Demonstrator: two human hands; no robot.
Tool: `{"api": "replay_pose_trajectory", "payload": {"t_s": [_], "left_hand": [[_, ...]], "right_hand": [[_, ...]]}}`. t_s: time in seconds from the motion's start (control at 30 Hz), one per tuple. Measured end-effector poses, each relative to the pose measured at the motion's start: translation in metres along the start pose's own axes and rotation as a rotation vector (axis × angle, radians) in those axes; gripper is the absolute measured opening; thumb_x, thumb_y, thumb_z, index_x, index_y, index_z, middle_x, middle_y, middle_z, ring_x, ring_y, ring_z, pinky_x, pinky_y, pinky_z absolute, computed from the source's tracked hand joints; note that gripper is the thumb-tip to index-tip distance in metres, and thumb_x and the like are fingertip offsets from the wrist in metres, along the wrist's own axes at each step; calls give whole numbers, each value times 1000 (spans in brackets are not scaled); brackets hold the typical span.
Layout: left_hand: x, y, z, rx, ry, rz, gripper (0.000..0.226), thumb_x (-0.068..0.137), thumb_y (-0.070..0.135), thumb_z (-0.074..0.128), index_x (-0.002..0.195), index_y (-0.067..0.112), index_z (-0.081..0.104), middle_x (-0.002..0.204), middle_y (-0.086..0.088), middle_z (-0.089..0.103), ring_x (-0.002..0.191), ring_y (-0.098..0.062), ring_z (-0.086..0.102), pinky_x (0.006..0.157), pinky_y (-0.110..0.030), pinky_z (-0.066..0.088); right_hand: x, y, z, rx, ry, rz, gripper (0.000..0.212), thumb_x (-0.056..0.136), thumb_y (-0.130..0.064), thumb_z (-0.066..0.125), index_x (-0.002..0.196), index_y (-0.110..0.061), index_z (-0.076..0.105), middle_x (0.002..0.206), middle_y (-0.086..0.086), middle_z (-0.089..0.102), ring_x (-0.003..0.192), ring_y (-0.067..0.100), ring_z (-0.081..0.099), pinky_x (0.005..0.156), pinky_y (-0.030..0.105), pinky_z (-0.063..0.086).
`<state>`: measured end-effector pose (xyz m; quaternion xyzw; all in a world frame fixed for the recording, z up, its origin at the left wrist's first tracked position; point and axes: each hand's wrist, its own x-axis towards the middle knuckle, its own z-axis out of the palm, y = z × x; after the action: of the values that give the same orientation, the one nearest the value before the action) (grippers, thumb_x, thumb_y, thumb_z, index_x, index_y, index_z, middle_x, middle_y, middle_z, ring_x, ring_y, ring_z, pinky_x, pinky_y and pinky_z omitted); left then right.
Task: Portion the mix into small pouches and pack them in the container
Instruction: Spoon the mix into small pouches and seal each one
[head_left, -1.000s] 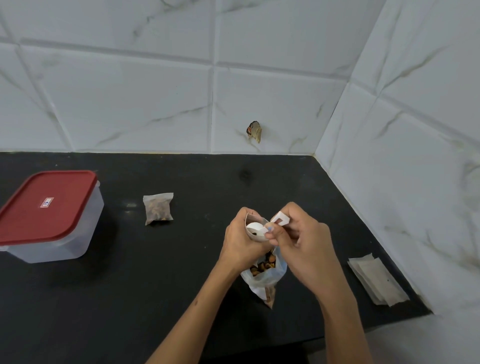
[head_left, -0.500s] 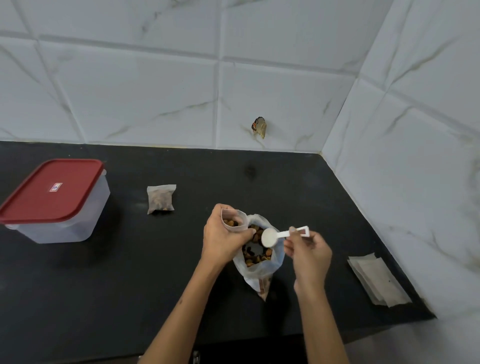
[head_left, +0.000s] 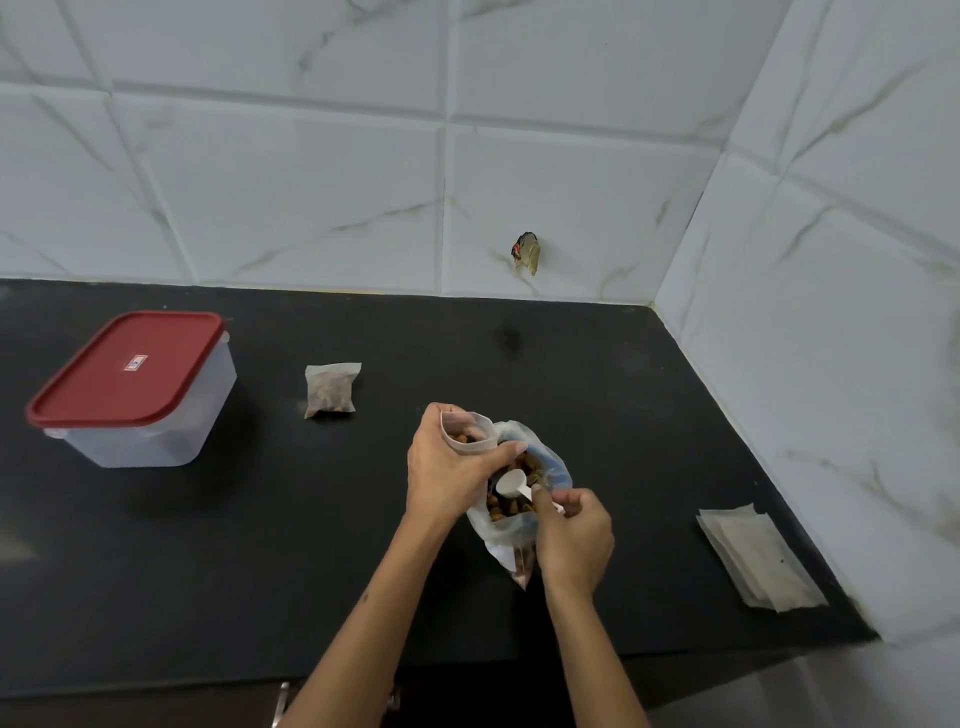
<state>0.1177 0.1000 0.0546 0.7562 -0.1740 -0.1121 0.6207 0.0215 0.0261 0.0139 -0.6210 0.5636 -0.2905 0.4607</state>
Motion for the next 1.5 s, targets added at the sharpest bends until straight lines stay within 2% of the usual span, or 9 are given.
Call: {"api": "replay_pose_trajectory", "payload": {"t_s": [0.23,0.37,0.5,0.57,0.67,0.9,1.03,1.23,1.5], "left_hand": [[-2,6,1,-1,-27,-53,55,59,49,86,95,23,53,95,7,62,88,-4,61,68,-21,49],[-6,15,-1,-88,-61,-131,62,65,70,61,96,17,57,94,3,63,86,-8,60,68,-21,44],[-1,15,-13,-169,-93,-135,96,71,84,26,90,-4,62,90,-11,64,83,-20,61,70,-18,43],[1,15,-19,-155,-115,-162,94,71,85,20,93,6,65,94,-6,68,91,-16,64,76,-23,43],[7,18,-33,-179,-186,-175,87,77,81,15,86,14,69,84,-3,73,87,-11,68,80,-29,45],[33,15,-84,-320,-250,-87,30,94,36,53,94,13,72,92,-10,71,89,-22,65,74,-32,51],[49,16,-107,-398,-239,19,34,82,25,60,97,-4,68,86,-11,71,80,-21,66,72,-28,55],[64,11,-123,-397,-233,83,20,78,19,64,87,2,73,81,-9,73,77,-16,68,69,-23,55],[80,2,-133,-396,-257,87,23,68,16,73,84,0,73,84,-15,75,79,-23,72,70,-28,58]], "right_hand": [[2,-1,-1,-219,-6,-121,17,83,-38,67,77,-28,54,82,-8,59,82,13,59,70,36,52],[-1,-18,-15,-297,-11,-268,20,85,-43,65,93,-27,57,95,-8,55,84,10,56,61,23,41],[-7,-64,-30,50,-421,-436,24,79,-41,72,100,-34,61,102,-15,60,82,-2,61,64,14,48],[-9,-82,-27,-74,-633,-528,31,75,-40,76,103,-38,62,106,-19,58,91,-4,59,73,16,51],[-9,-102,-14,-247,-656,-636,14,78,-29,77,90,-28,69,92,-13,66,84,-2,62,73,16,51],[2,-138,16,-14,-796,-525,5,76,-15,79,74,-18,74,75,1,73,76,13,71,78,33,58],[-5,-147,35,157,-787,-453,11,75,-4,76,68,-12,72,72,9,72,75,23,70,78,41,57],[-14,-140,60,315,-762,-377,22,75,11,68,62,-7,64,67,9,69,67,21,66,67,36,55],[-14,-137,73,187,-826,-414,23,84,0,65,102,-14,69,70,7,66,70,19,64,68,28,55]]}}
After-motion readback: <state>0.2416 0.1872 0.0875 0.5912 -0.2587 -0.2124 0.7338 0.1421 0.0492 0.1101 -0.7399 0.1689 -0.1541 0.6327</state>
